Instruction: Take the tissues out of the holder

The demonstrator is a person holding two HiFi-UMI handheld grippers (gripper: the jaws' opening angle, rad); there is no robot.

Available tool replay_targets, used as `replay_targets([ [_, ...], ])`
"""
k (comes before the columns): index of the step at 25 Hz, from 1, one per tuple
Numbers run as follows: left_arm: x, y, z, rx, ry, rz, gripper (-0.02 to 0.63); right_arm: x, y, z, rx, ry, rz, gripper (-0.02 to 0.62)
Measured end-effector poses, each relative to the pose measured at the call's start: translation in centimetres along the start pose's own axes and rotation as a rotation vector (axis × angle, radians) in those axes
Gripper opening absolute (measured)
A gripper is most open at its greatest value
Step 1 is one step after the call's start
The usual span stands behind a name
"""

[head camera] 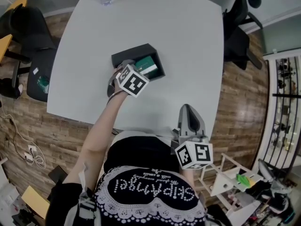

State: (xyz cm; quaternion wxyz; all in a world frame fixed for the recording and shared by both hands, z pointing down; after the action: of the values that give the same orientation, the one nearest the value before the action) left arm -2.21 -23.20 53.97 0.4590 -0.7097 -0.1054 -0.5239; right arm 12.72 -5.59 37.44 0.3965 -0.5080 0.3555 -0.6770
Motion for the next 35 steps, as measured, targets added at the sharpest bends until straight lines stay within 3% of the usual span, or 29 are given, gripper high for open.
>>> replay_targets([
  [20,-0.6,0.0,-0.1,0.012,0.028,0.024,0.330,-0.2,0.3,0.5,-0.001,-0.025,-0.001,0.035],
  [35,-4.4,2.0,0.0,-0.004,0.019,0.121,0.331,-0.6,0.2,0.6,0.008,-0.019,0.010,0.035],
])
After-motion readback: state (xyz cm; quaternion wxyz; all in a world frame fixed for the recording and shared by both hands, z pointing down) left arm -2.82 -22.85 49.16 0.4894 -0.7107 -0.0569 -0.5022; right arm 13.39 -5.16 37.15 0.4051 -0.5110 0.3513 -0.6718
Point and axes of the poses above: the fingertips, and each gripper's own axes: x forward along the fingers, z to its right, y out of its top, the point moved 4 cm from there along -x, backward along the fingers, and after that the axes turned 1 degree about -z, right-handed, at the moved point
